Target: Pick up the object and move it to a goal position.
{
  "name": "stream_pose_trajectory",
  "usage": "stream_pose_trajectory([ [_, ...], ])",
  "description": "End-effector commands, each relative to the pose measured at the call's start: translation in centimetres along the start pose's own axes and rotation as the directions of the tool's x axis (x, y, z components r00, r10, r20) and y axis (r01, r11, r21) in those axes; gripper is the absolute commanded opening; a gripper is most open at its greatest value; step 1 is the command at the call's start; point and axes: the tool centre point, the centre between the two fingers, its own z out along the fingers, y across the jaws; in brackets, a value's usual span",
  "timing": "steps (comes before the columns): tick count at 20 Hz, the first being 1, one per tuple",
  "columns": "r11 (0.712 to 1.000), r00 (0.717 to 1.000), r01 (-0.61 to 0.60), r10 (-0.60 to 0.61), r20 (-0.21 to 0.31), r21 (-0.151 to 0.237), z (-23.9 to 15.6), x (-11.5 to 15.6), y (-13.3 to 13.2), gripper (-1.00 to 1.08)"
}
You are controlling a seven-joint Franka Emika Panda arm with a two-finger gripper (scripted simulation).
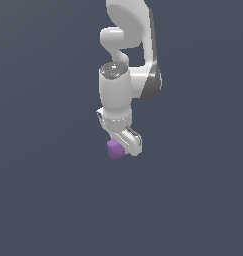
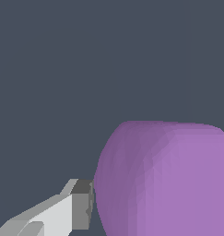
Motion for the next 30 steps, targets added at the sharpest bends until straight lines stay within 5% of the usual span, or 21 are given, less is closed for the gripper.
stream_pose_trajectory([
  [1,0.999,1.0,0.03,-0.029,-0.01,0.029,-2.1,1.5,0.4,-1.0],
  [15,0.968,0.983,0.183,-0.174,-0.066,0.174,-12.8,9.2,2.2,-1.0],
  [30,0.885,0.939,0.343,-0.314,-0.142,0.315,-24.2,17.4,4.6,-1.0],
])
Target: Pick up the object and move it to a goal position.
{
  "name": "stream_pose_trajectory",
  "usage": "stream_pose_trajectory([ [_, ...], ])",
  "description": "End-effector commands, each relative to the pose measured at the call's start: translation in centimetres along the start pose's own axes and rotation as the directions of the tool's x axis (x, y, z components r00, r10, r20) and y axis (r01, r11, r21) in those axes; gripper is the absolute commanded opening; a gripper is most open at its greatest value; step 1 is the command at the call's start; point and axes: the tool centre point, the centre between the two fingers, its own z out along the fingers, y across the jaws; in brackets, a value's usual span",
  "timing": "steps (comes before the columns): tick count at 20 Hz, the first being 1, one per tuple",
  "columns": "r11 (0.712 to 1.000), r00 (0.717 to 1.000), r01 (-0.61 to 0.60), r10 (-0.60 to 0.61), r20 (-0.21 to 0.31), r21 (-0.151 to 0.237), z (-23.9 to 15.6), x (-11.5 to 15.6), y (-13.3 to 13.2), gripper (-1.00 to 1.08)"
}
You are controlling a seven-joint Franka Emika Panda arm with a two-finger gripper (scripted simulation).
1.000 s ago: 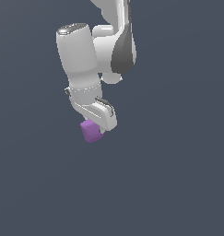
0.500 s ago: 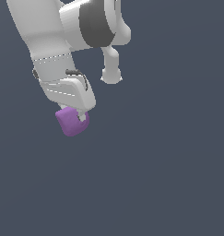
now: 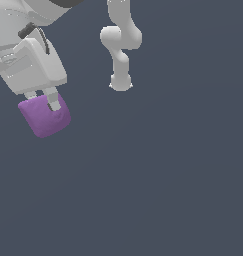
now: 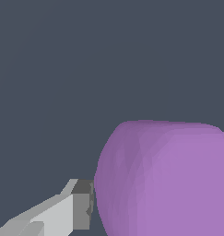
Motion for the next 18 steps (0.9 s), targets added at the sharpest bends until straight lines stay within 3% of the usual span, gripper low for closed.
stream_pose_trajectory([
  [1,0.999,1.0,0.024,-0.024,-0.005,0.024,-1.6,1.2,0.2,-1.0],
  [9,0.995,0.998,0.068,-0.068,-0.015,0.07,-4.8,3.8,0.7,-1.0],
  [18,0.993,0.997,0.081,-0.08,-0.019,0.085,-5.8,4.7,0.9,-1.0],
])
